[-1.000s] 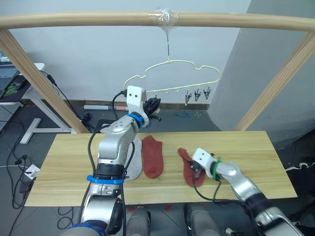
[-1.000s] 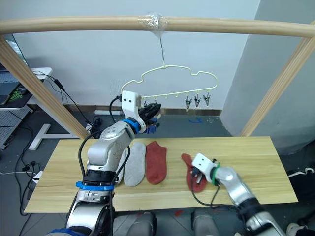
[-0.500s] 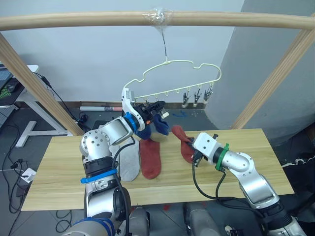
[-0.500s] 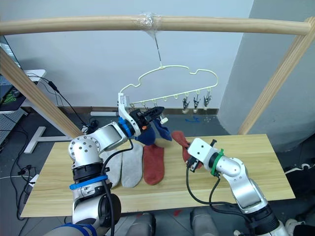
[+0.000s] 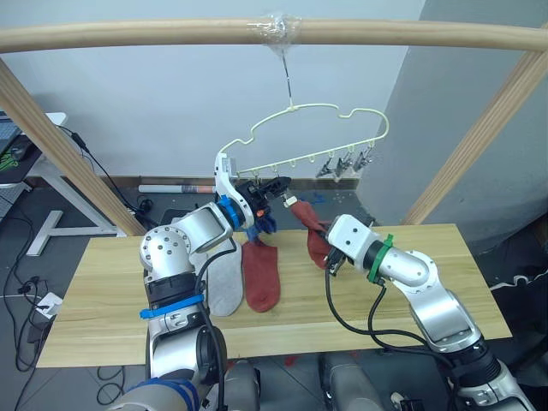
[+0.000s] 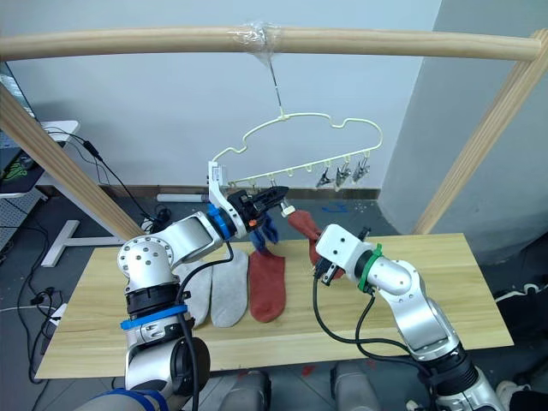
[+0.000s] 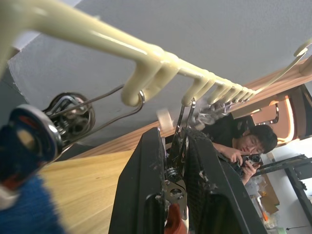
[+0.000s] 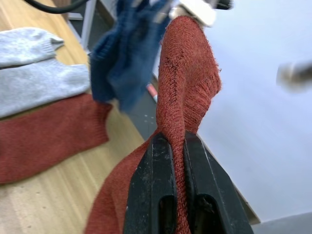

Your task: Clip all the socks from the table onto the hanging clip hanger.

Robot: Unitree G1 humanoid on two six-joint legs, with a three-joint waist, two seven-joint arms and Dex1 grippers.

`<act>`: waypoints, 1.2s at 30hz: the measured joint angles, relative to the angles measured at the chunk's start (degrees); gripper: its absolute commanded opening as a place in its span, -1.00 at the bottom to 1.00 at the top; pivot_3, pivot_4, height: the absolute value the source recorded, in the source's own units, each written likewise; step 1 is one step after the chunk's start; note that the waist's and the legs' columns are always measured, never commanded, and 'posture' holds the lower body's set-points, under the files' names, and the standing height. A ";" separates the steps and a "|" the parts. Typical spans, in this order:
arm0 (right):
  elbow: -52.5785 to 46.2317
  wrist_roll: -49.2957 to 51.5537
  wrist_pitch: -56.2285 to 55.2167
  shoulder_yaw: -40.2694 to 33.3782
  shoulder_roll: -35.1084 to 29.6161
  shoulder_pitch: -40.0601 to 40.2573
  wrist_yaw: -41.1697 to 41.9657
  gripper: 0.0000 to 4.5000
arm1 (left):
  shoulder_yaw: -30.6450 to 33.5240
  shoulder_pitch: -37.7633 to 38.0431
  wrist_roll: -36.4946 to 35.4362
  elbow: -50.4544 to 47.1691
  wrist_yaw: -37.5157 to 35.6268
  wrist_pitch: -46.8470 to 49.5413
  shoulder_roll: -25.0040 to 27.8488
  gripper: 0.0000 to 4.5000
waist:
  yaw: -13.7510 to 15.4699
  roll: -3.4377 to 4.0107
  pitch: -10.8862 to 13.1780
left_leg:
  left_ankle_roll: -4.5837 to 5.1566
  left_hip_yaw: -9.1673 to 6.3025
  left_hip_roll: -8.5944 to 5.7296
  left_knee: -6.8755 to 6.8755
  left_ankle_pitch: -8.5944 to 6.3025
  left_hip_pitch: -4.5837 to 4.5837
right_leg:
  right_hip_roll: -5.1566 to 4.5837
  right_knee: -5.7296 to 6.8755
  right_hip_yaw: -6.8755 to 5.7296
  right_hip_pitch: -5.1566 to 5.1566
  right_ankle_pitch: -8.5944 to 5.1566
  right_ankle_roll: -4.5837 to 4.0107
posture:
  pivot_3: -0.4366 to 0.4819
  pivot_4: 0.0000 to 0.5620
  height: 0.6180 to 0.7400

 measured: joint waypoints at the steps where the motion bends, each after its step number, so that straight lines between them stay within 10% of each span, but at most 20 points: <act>1: 0.00 0.00 0.10 0.01 0.00 0.00 0.00 -0.99 | 0.00 0.01 -0.03 0.00 0.03 -0.01 0.00 -0.88 | 0.00 -0.01 0.00 | 0.00 0.00 0.00 0.00 0.00 0.00 | 0.00 0.00 0.00 0.00 0.00 0.00 | -0.09 -0.30 1.00; 20: 0.05 0.05 2.31 1.13 1.71 -4.43 -0.04 -0.99 | -2.00 0.86 -0.10 -0.51 -0.84 -1.43 1.21 -0.88 | 0.00 -0.03 0.02 | -0.01 0.00 0.00 -0.04 -0.01 -0.05 | 0.00 -0.03 0.00 -0.07 -0.01 -0.02 | -0.09 -0.29 1.00; 33: 1.66 0.51 2.15 1.11 2.59 -4.24 -0.33 -1.00 | -1.32 2.52 -6.52 -2.88 0.53 0.57 3.60 0.94 | 0.07 -0.10 0.08 | -0.01 -0.01 0.01 -0.09 -0.01 -0.21 | 0.00 -0.01 0.00 -0.27 -0.03 -0.05 | 0.01 -0.29 1.00; 36: 4.88 0.91 1.03 0.86 3.86 -4.24 -1.48 -1.00 | 0.27 4.88 -12.61 -6.70 2.30 3.98 7.25 0.98 | -0.03 -0.11 0.08 | -0.01 0.01 0.02 -0.13 -0.01 -0.21 | 0.00 0.01 0.02 -0.32 -0.04 -0.06 | 0.03 -0.30 1.00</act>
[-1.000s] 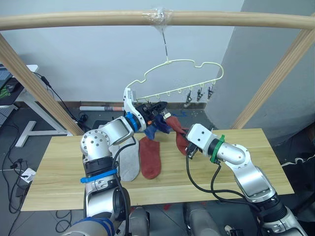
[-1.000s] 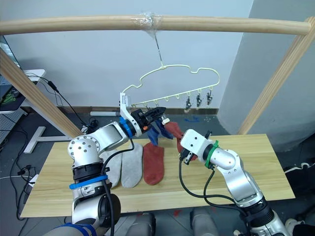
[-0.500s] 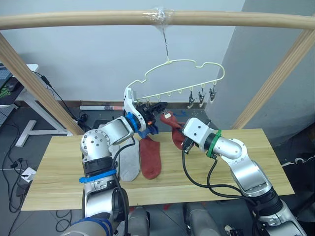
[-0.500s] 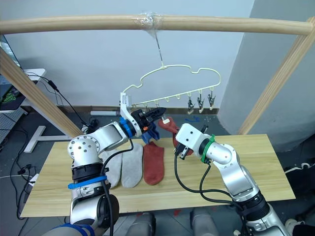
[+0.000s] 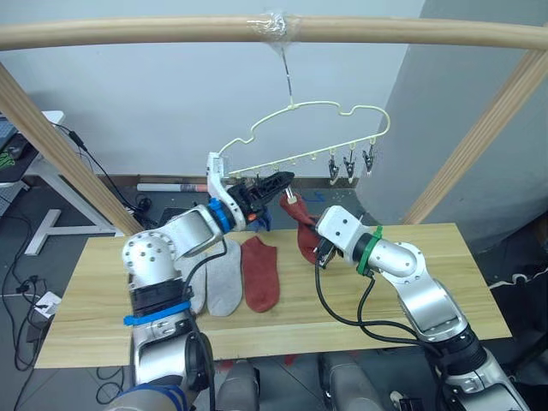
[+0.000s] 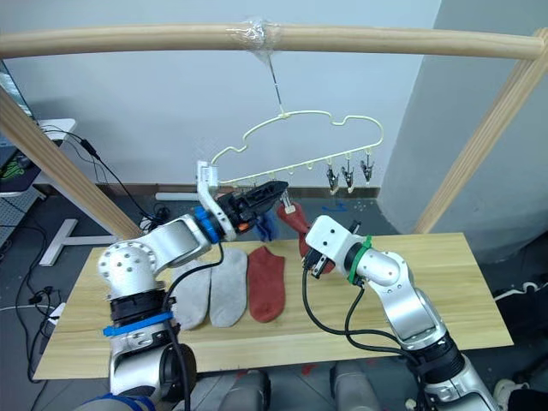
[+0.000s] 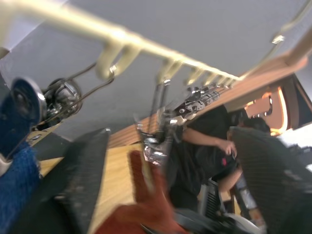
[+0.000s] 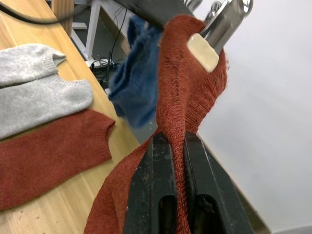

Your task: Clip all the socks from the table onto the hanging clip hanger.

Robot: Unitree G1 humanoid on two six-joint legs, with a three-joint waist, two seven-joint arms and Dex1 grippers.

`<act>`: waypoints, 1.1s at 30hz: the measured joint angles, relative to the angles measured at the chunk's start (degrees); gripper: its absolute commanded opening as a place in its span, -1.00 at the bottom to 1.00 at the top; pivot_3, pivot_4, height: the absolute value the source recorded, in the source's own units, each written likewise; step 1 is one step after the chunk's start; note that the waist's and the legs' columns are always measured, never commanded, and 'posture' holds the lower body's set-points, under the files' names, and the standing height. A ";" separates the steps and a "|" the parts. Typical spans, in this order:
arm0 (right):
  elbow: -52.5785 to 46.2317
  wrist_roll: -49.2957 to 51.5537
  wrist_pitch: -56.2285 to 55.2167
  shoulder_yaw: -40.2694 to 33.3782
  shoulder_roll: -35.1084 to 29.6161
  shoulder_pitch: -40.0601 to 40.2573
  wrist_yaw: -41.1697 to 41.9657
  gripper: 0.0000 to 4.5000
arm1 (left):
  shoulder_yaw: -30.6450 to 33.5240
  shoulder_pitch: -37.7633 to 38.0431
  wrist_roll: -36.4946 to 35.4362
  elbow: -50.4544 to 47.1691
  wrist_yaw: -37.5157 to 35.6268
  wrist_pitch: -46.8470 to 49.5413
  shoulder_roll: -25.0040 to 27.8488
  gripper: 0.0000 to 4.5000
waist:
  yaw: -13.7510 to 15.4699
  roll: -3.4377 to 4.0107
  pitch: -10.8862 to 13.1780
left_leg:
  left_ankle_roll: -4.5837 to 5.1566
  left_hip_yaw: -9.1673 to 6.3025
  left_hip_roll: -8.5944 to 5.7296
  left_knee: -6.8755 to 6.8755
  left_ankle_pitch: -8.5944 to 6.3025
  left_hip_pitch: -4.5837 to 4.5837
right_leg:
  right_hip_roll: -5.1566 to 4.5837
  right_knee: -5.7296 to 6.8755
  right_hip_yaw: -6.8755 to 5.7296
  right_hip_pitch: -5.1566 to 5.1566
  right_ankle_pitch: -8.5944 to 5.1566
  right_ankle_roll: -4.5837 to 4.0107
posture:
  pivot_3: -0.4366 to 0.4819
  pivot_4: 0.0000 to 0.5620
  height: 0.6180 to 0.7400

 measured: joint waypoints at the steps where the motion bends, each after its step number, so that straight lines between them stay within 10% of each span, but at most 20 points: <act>1: 0.99 0.11 -0.64 -0.21 0.30 0.00 -0.35 -0.88 | 0.46 1.43 -2.18 -1.31 0.45 1.12 1.48 0.99 | 0.01 0.00 0.00 | 0.00 0.01 0.01 -0.01 0.00 0.00 | 0.00 0.01 0.00 -0.02 -0.01 -0.01 | 0.05 -0.29 1.00; 14: 2.64 9.99 6.27 -8.01 7.34 6.33 -4.05 0.99 | -6.66 10.53 -5.97 -18.86 -3.55 1.71 17.61 1.00 | 2.69 -0.01 0.01 | -0.01 -0.09 -0.02 0.02 0.00 -0.45 | -0.04 -0.01 -0.09 -0.32 -0.19 -0.37 | 0.21 -0.32 1.00; 17: 1.10 10.58 8.15 -8.90 7.52 6.74 -5.60 0.99 | -8.91 12.74 -4.72 -20.49 -5.31 -0.86 19.09 1.00 | 2.80 0.00 0.02 | 0.00 -0.08 0.03 0.00 0.00 -0.45 | 0.00 0.06 -0.09 -0.42 -0.23 -0.43 | 0.21 -0.36 1.00; 22: -5.68 11.51 12.27 -14.74 13.92 4.20 -14.35 0.82 | -18.29 22.70 17.59 -28.23 -19.20 -21.59 28.32 1.00 | 2.73 0.05 0.03 | -0.01 0.03 0.09 -0.13 0.01 -0.43 | 0.04 0.08 -0.05 -0.52 -0.27 -0.56 | 0.21 -0.36 1.00; 25: -7.80 11.44 12.37 -15.26 16.78 1.58 -18.38 0.42 | -20.86 23.67 25.93 -27.87 -25.23 -32.38 28.76 1.00 | 3.27 0.04 0.02 | -0.01 0.02 0.09 -0.11 0.01 -0.50 | 0.03 0.02 -0.06 -0.51 -0.27 -0.56 | 0.21 -0.36 1.00; 33: -6.51 10.65 13.21 -14.42 18.87 -0.61 -22.96 0.42 | -22.87 21.45 34.33 -23.43 -30.11 -42.80 26.87 1.00 | 3.21 0.05 0.02 | 0.00 -0.01 0.05 -0.13 0.00 -0.64 | -0.02 0.00 -0.09 -0.61 -0.27 -0.56 | 0.17 -0.40 1.00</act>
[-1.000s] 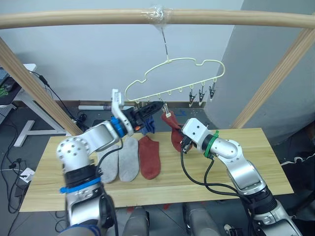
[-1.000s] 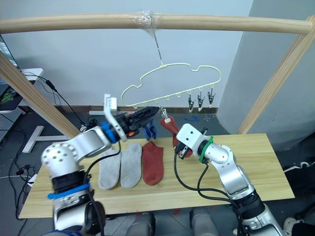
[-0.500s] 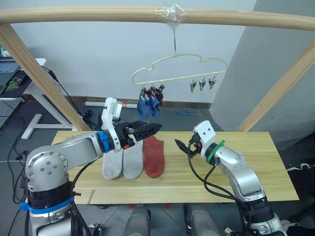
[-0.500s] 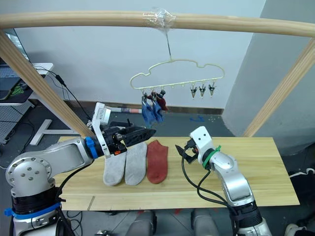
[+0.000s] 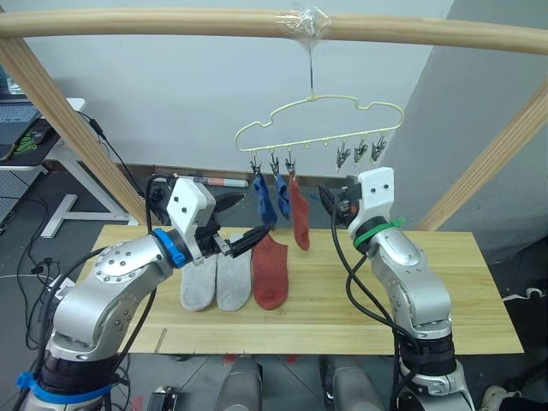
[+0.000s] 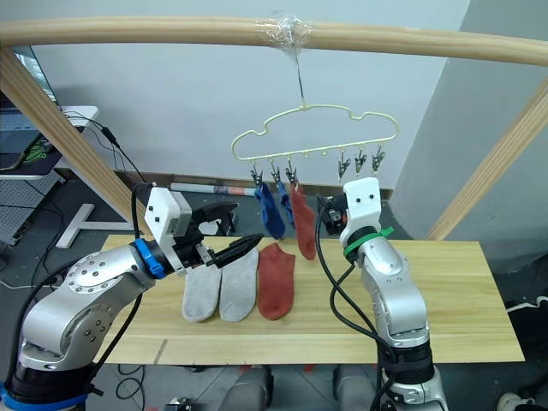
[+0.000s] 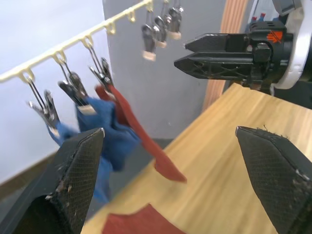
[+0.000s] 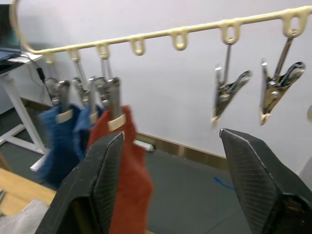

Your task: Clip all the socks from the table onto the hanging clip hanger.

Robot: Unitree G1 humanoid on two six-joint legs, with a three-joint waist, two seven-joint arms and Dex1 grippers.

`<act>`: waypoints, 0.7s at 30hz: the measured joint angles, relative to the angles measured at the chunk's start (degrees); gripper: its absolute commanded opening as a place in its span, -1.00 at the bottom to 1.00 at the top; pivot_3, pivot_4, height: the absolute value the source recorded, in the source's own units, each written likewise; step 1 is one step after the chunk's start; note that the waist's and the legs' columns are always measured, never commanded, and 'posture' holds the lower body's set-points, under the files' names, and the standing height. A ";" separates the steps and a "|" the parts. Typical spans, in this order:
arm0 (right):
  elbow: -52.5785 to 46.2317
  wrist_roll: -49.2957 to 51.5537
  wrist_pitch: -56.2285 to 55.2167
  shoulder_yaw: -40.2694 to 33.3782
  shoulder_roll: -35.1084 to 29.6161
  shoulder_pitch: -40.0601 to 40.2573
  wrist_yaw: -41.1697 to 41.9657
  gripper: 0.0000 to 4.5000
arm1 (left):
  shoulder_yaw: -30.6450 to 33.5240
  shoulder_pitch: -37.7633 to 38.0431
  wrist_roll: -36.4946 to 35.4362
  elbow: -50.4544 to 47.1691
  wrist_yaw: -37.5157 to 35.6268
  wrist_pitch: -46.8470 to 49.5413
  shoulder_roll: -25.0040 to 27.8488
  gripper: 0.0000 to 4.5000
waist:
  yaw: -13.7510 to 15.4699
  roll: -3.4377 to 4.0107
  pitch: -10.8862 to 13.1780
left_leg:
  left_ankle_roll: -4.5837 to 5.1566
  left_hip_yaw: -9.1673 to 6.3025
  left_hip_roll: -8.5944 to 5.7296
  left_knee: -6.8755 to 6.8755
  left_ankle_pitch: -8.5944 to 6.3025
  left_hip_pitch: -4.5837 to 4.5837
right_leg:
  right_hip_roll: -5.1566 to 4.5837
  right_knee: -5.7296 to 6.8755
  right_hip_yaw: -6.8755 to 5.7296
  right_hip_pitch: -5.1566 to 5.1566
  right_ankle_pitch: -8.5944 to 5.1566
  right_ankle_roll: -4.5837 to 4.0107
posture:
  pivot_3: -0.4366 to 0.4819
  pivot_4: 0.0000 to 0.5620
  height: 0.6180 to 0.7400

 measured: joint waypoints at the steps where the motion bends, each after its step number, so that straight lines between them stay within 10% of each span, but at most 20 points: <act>1: 0.44 0.10 0.03 -0.24 0.34 -0.29 -0.32 0.42 | -0.14 -0.46 0.63 0.19 -0.22 -0.60 -0.12 1.00 | -0.07 0.00 0.00 | 0.00 0.00 0.01 0.00 0.00 0.01 | 0.00 0.02 0.00 0.00 0.00 0.00 | 0.17 -0.40 1.00; 21: 16.80 1.83 -6.00 -2.70 0.75 -10.55 -3.61 0.26 | -1.86 -3.62 3.38 0.59 -1.25 -1.42 -3.64 1.00 | -0.43 0.01 0.01 | 0.03 -0.01 0.01 0.05 0.01 0.03 | 0.04 0.10 0.01 0.02 0.17 -0.04 | 0.21 -0.34 1.00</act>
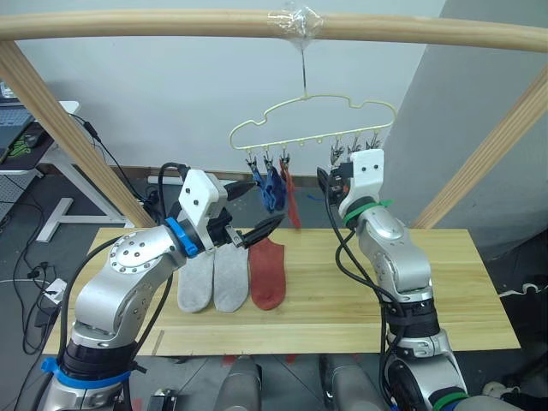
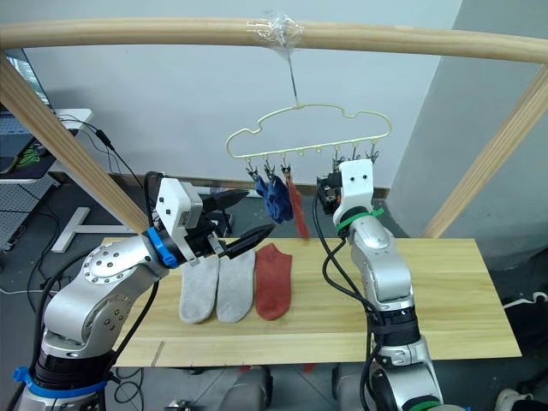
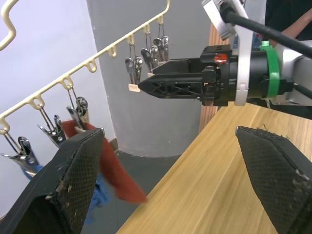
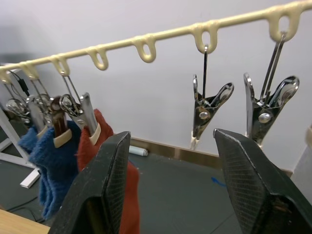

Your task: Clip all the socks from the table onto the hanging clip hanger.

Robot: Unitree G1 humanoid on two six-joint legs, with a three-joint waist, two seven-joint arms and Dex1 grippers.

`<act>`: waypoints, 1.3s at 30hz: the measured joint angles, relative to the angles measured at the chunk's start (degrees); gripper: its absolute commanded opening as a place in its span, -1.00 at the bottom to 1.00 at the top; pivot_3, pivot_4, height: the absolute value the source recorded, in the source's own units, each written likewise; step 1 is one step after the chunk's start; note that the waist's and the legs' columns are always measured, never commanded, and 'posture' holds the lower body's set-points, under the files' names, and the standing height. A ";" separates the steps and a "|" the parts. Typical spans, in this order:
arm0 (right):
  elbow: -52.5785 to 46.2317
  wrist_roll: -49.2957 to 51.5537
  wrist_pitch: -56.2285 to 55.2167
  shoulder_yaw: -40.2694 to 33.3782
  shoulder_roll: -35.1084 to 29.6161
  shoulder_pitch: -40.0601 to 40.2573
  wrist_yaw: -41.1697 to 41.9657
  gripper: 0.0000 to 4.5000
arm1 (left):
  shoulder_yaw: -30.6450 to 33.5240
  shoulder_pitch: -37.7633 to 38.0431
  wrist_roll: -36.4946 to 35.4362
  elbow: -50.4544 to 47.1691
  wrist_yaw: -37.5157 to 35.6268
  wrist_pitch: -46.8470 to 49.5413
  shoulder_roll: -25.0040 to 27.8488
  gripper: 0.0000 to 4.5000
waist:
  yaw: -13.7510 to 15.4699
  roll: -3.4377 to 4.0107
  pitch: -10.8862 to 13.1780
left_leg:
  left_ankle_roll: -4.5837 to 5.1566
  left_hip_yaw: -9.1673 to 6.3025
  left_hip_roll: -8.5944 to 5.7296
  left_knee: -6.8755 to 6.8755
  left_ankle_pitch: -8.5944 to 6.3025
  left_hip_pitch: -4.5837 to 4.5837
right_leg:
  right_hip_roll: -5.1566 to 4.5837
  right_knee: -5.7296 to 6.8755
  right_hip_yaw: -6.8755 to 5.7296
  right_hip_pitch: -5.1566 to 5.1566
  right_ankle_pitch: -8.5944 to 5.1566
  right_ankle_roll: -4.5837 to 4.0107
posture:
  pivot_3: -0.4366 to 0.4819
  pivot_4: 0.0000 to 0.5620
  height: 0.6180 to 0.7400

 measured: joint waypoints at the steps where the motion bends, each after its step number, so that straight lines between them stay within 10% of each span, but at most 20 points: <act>1: 0.78 0.00 -0.33 0.00 -0.06 -0.19 -0.08 0.26 | 0.00 -0.16 0.00 0.00 -0.01 0.09 -0.05 1.00 | 0.00 0.00 0.00 | 0.00 0.00 0.00 0.00 0.00 0.00 | 0.00 0.00 0.00 0.00 0.02 0.02 | 0.21 -0.34 1.00; 7: 3.17 0.13 -1.08 -0.57 0.09 -1.46 -1.05 0.26 | 0.00 -0.29 -0.02 0.00 -0.10 0.32 -0.16 1.00 | 0.00 0.00 0.00 | 0.00 0.00 0.00 0.00 0.00 0.01 | 0.00 0.01 0.00 0.00 0.01 0.03 | 0.21 -0.34 1.00; 12: 3.52 0.60 -1.24 -1.33 0.26 -2.45 -1.34 -0.28 | 0.00 -0.43 -0.03 0.00 -0.12 0.33 -0.17 1.00 | 0.00 0.00 0.00 | 0.00 -0.01 0.00 0.00 0.00 0.01 | 0.00 0.01 -0.01 0.00 0.04 0.04 | 0.21 -0.34 1.00; 39: 14.93 1.34 -5.28 -4.21 0.90 -10.06 -3.42 -0.28 | 0.01 -3.97 -0.10 0.30 -0.67 0.53 -0.79 1.00 | -0.01 0.02 0.01 | 0.01 -0.01 0.00 -0.01 0.00 -0.01 | 0.01 0.01 -0.01 0.00 0.17 0.12 | 0.23 -0.32 1.00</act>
